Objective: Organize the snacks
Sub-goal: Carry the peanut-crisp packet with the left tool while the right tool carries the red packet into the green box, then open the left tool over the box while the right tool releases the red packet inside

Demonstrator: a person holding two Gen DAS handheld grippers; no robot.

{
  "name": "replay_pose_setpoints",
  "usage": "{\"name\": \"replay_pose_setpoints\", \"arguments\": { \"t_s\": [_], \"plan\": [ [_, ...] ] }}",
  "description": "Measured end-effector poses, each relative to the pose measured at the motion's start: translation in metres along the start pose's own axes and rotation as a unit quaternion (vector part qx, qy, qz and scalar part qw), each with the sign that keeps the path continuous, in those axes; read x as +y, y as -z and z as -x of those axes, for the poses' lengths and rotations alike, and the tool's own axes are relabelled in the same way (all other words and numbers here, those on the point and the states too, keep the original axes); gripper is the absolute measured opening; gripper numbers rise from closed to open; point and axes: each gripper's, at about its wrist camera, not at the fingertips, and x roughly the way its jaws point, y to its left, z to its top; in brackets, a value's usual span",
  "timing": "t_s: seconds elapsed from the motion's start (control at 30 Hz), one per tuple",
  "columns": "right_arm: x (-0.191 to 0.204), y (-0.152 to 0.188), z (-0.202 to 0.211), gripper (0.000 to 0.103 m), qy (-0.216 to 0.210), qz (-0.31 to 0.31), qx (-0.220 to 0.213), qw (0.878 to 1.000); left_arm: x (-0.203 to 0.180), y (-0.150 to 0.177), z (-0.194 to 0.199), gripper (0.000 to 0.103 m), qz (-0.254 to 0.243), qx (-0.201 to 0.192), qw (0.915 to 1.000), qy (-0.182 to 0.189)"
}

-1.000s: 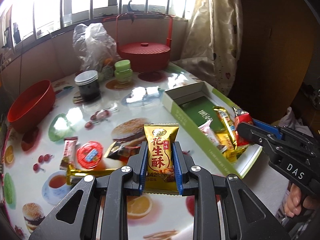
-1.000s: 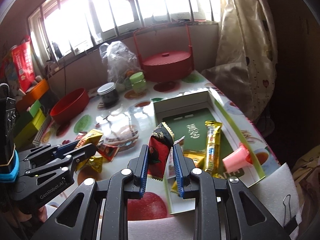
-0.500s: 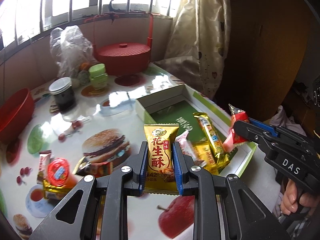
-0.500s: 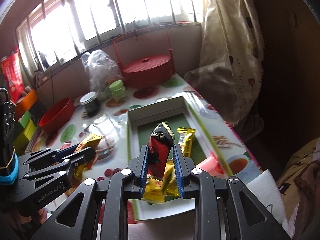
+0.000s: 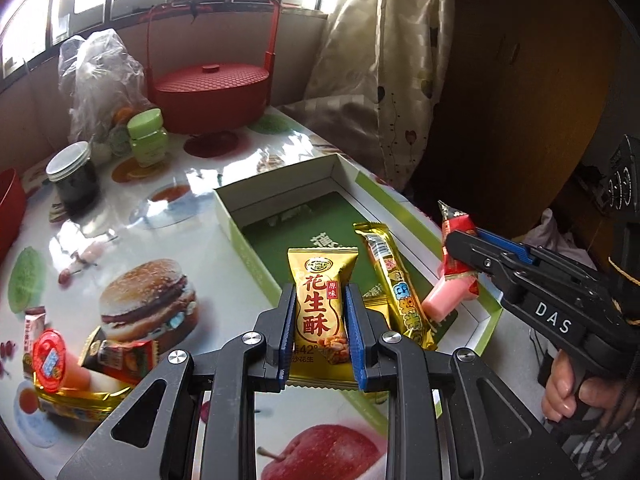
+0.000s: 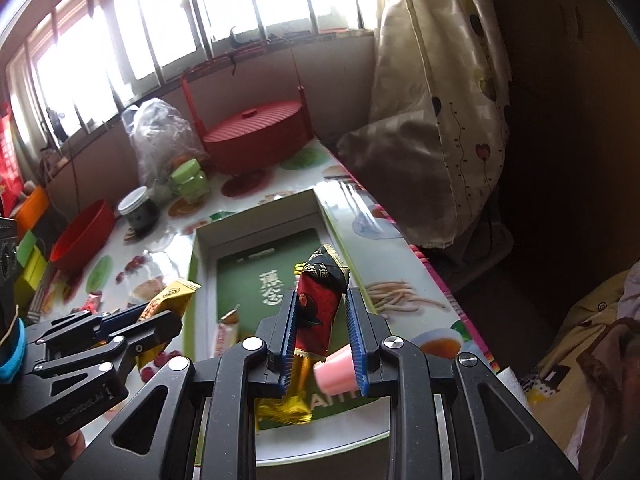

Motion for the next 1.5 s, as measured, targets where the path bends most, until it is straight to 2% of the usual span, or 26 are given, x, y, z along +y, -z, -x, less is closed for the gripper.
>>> {"name": "replay_pose_setpoints", "arguments": {
  "t_s": [0.5, 1.13, 1.23, 1.37, 1.5],
  "plan": [
    [-0.011, 0.004, -0.023, 0.023, -0.003, -0.001, 0.023, 1.000, -0.010, -0.001, -0.030, 0.025, -0.001, 0.025, 0.9997, -0.003],
    [-0.012, 0.010, -0.037, 0.023, -0.004, -0.001, 0.037, 0.999, -0.011, -0.003, -0.038, 0.025, 0.004, 0.032, 0.9995, 0.002],
    [-0.011, 0.010, -0.037, 0.026, -0.006, -0.002, 0.038, 0.999, -0.010, -0.002, -0.039, 0.029, 0.009, 0.034, 0.9994, 0.002],
    [-0.010, 0.011, -0.037, 0.030, -0.008, -0.002, 0.037, 0.999, -0.009, -0.002, -0.037, 0.043, 0.010, 0.030, 0.9995, 0.005],
    [-0.008, 0.011, -0.035, 0.033, -0.007, -0.003, 0.035, 0.999, -0.010, -0.003, -0.036, 0.044, 0.007, 0.029, 0.9996, 0.003]
  ]
}}
